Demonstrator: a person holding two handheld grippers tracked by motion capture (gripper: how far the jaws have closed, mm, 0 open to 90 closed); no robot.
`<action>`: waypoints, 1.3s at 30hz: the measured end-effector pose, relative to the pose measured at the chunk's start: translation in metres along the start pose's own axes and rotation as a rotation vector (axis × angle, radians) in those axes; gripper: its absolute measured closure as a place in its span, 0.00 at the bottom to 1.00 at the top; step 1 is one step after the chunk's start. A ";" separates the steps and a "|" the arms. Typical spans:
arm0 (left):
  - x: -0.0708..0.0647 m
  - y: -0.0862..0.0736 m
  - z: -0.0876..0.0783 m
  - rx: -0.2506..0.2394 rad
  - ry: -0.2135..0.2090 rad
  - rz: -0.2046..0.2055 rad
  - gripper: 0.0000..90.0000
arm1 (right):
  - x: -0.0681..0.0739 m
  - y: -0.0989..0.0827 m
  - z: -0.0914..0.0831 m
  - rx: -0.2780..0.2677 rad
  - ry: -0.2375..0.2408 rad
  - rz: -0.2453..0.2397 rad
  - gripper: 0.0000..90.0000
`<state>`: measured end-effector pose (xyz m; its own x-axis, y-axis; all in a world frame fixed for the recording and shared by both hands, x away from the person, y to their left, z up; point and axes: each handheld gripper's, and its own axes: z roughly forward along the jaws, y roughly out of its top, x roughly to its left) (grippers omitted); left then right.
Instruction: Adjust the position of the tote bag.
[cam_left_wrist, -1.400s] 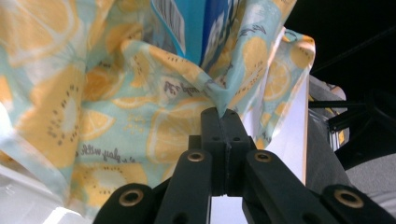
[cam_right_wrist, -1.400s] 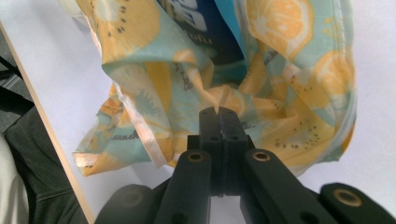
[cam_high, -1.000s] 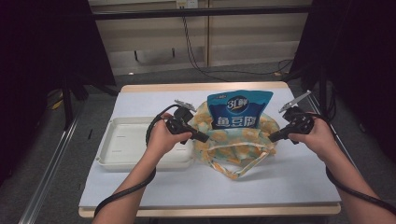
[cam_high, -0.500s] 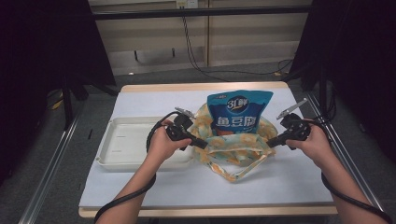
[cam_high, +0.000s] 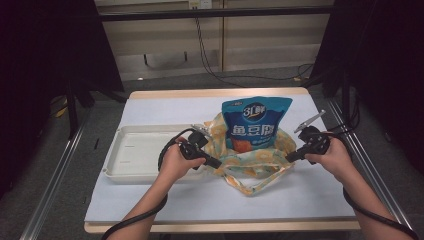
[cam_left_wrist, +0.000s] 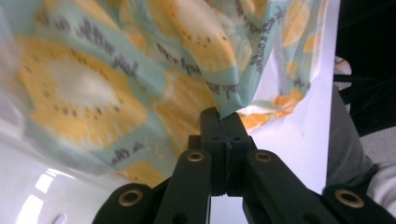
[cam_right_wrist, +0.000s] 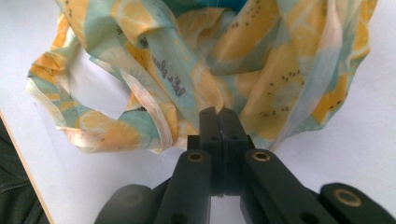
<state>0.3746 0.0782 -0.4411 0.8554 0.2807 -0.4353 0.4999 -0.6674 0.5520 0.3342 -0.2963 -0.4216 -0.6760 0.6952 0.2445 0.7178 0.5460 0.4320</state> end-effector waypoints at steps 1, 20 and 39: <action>0.000 -0.002 0.002 -0.013 0.000 -0.004 1.00 | 0.000 0.000 0.001 0.004 -0.002 -0.004 1.00; -0.002 -0.002 -0.024 -0.006 0.020 -0.022 0.65 | 0.005 0.001 -0.014 -0.058 -0.002 -0.003 0.74; 0.031 0.024 -0.055 -0.120 0.159 -0.053 0.59 | -0.010 0.020 -0.035 -0.128 -0.057 0.038 0.57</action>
<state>0.4208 0.1087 -0.4021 0.8334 0.4249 -0.3534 0.5491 -0.5642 0.6166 0.3495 -0.3085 -0.3846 -0.6352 0.7419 0.2147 0.7133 0.4569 0.5315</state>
